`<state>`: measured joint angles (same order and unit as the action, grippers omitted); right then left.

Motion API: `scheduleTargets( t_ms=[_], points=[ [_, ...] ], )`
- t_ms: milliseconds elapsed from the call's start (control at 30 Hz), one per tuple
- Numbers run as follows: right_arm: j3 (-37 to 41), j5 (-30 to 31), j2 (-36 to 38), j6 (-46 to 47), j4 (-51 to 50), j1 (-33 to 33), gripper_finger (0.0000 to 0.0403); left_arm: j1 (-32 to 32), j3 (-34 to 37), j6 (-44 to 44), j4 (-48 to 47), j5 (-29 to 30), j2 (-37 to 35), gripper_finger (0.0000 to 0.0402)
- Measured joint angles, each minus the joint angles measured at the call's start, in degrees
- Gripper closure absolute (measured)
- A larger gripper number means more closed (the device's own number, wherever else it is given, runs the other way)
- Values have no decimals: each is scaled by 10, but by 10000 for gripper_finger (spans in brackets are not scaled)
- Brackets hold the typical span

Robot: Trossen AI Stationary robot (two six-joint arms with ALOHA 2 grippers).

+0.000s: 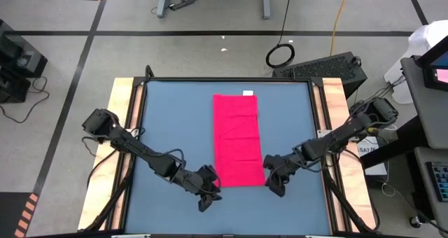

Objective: Roll towel
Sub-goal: Roll the red towel

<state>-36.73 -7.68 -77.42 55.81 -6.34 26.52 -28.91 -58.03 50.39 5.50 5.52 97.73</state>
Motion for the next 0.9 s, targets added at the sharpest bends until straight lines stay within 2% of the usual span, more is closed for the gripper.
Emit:
scheduleTargets(
  t_ms=[167,333,567,733,900],
  points=[
    [0,14,1,-85,-18,16,389,0,-64,-58,-89,10,-1,236],
    [0,42,-1,-80,-45,23,350,0,-100,-74,-165,40,-1,236],
    [0,70,-4,-138,-47,46,280,0,-104,-73,-208,57,-1,236],
    [-1,121,-13,-175,-49,61,245,0,-104,-73,-228,52,-1,234],
    [-1,137,-24,-214,-43,60,218,-1,-104,-72,-228,37,0,202]
  ],
)
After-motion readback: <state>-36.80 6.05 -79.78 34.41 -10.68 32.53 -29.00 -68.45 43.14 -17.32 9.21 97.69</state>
